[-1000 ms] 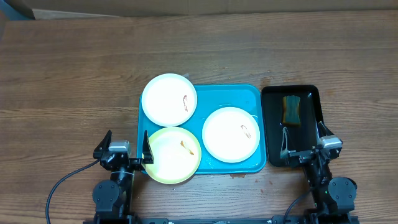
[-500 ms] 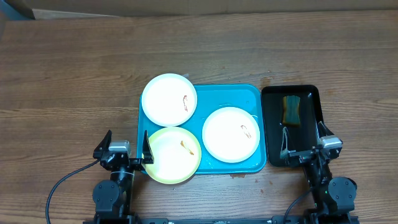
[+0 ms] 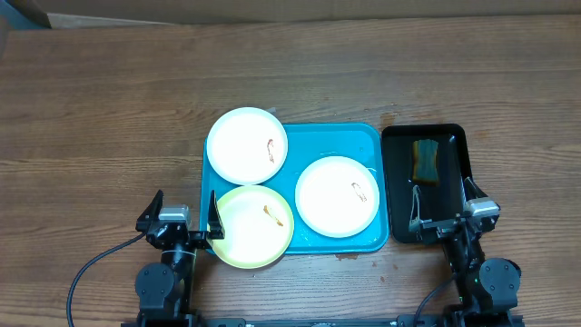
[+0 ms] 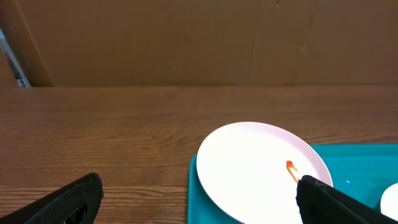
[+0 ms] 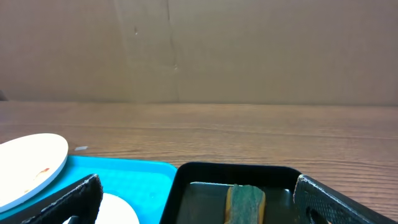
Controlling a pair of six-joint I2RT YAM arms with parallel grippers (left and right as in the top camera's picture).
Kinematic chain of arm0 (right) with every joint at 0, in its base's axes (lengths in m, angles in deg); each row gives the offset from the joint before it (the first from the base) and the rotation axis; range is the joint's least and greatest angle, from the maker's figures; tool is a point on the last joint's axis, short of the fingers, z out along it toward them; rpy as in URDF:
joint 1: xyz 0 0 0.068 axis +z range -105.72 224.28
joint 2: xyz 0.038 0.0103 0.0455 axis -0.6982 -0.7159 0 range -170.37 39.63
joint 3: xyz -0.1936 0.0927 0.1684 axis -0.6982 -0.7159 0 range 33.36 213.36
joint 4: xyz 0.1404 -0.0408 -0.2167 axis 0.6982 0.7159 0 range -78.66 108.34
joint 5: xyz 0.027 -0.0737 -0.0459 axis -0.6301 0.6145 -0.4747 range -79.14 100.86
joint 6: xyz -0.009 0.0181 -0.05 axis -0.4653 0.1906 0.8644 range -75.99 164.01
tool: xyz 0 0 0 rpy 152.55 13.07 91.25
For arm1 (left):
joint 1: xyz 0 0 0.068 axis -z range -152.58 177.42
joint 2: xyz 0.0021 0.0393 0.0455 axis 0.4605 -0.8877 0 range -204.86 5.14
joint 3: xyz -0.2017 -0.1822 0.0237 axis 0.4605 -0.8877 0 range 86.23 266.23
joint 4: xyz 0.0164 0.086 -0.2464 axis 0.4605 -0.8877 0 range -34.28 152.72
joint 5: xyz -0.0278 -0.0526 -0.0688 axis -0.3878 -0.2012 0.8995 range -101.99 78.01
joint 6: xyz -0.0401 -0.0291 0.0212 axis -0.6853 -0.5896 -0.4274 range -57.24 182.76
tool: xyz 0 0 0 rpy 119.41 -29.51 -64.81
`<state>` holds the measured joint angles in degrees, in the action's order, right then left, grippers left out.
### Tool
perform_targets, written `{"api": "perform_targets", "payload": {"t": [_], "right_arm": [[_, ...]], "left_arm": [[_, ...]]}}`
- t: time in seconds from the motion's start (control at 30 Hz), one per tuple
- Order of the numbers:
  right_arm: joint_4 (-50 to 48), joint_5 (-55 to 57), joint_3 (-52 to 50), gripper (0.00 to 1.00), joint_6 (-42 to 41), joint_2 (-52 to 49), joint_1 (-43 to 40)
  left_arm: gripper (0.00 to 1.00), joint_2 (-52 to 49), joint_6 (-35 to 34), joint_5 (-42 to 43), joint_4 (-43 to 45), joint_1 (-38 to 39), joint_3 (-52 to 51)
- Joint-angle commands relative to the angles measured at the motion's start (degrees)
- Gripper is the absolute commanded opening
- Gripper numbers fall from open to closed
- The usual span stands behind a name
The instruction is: Clean dirty plates on tray and stack at the side
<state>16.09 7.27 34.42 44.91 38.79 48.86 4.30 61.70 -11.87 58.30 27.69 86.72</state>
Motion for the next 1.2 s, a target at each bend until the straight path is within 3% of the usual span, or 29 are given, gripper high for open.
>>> {"api": "perform_targets", "payload": {"t": [0.0, 0.8, 0.97, 1.17], "right_arm": [[-0.2, 0.5, -0.6, 1.00, 0.2, 0.7, -0.2], [-1.2, -2.1, 0.4, 1.00, -0.9, 0.7, -0.2], [1.2, -0.7, 6.8, 1.00, -5.4, -1.5, -0.2], [8.6, 2.7, 23.3, 1.00, -5.4, -15.6, -0.2]], "left_arm": [[1.00, 0.6, 1.1, -0.6, 0.0, -0.3, -0.2], [1.00, 0.6, 1.1, -0.6, 0.0, -0.3, -0.2], [1.00, 0.6, 1.1, -0.6, 0.0, -0.3, -0.2], [1.00, 0.6, 1.1, -0.6, 0.0, -0.3, -0.2]]}}
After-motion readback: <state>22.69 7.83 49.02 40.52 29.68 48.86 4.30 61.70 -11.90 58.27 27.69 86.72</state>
